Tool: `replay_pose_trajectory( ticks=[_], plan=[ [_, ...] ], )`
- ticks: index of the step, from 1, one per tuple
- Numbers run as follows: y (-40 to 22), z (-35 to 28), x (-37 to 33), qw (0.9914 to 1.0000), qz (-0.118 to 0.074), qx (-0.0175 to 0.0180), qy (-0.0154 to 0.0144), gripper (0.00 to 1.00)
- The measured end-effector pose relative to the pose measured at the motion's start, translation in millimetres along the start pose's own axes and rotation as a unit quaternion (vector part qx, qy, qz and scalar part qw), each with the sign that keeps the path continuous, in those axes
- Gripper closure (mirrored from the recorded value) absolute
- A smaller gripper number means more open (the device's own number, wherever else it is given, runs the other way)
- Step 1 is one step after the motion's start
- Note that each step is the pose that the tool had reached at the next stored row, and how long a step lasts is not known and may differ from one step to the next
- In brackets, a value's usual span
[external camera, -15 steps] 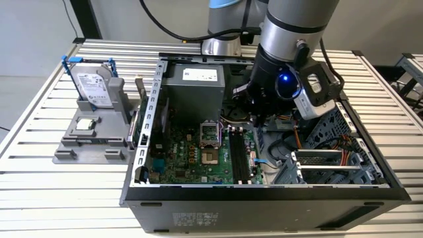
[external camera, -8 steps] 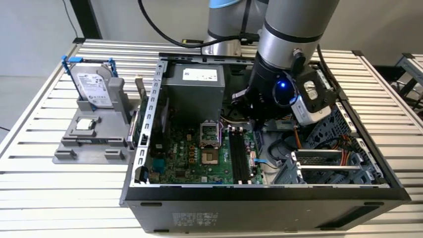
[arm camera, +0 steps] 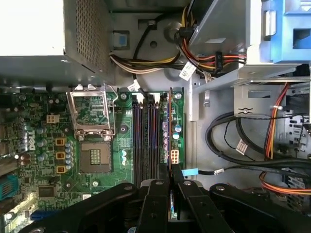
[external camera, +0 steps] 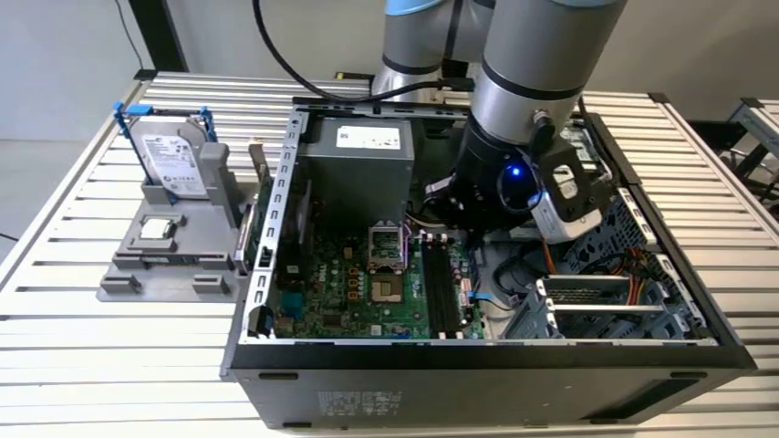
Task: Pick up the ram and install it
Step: 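Insert the ram into the slot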
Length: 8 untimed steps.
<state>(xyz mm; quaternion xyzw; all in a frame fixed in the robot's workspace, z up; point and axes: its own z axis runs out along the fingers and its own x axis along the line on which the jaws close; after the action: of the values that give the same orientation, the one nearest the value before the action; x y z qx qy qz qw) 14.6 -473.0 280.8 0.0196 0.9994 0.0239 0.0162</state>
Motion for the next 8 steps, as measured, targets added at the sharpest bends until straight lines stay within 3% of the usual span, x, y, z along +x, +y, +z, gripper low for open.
replay_pose_trajectory(
  ticks=[5, 6, 8],
  plan=[
    [-4.1, 8.8, 0.1, 1.0, 0.0, 0.0001, 0.0001, 1.0],
    [-10.4, 23.1, 0.4, 1.0, -0.001, -0.0001, 0.0, 1.0],
    [-10.9, 30.5, 0.6, 0.99999, -0.004, -0.0001, 0.0002, 1.0]
  ],
)
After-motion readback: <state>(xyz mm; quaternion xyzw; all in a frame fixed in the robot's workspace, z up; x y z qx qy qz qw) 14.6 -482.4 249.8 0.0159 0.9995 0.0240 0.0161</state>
